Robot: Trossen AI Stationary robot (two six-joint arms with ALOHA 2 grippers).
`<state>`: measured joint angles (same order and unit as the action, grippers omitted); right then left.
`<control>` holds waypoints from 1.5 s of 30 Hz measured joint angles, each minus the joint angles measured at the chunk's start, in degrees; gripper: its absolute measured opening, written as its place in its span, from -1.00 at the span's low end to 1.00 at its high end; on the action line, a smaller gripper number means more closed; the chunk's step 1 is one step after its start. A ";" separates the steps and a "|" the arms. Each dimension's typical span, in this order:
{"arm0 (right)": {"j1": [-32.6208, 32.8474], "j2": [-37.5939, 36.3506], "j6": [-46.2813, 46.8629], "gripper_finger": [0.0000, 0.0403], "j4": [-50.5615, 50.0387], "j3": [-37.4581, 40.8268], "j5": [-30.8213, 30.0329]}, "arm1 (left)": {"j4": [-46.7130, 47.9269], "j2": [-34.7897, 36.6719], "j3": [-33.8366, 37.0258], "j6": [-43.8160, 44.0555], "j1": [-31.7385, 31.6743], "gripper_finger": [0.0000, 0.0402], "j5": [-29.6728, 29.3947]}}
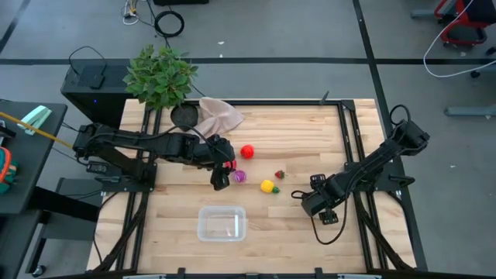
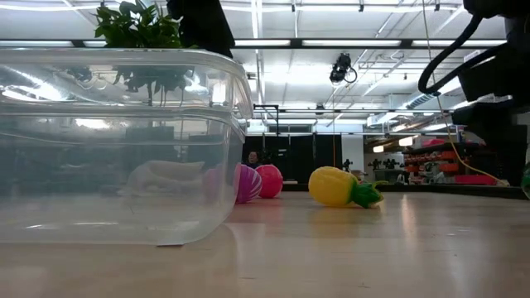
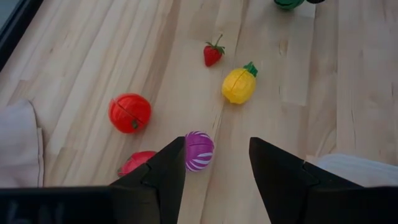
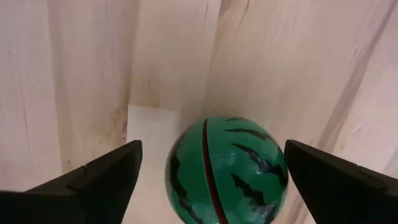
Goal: Pick and placing Produce into tupperware
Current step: Put the watermelon into the transparent bin
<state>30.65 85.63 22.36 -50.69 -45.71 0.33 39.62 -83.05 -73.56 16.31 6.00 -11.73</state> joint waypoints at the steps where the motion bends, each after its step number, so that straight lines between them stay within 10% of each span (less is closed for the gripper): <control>1: 0.00 0.18 -0.01 0.97 0.12 0.14 0.22 | 0.00 0.00 0.00 0.00 0.00 -0.08 0.00; 29: -0.06 0.93 0.13 0.47 -0.58 0.69 1.21 | -0.02 0.00 0.00 1.16 0.00 -0.12 0.00; 45: -2.59 0.93 -3.09 0.49 -10.69 -16.82 -2.25 | 0.70 0.31 0.02 -0.48 0.02 -0.19 2.58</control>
<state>28.07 86.56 19.26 -61.37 -62.53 -1.91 40.32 -82.74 -73.54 15.83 6.02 -9.15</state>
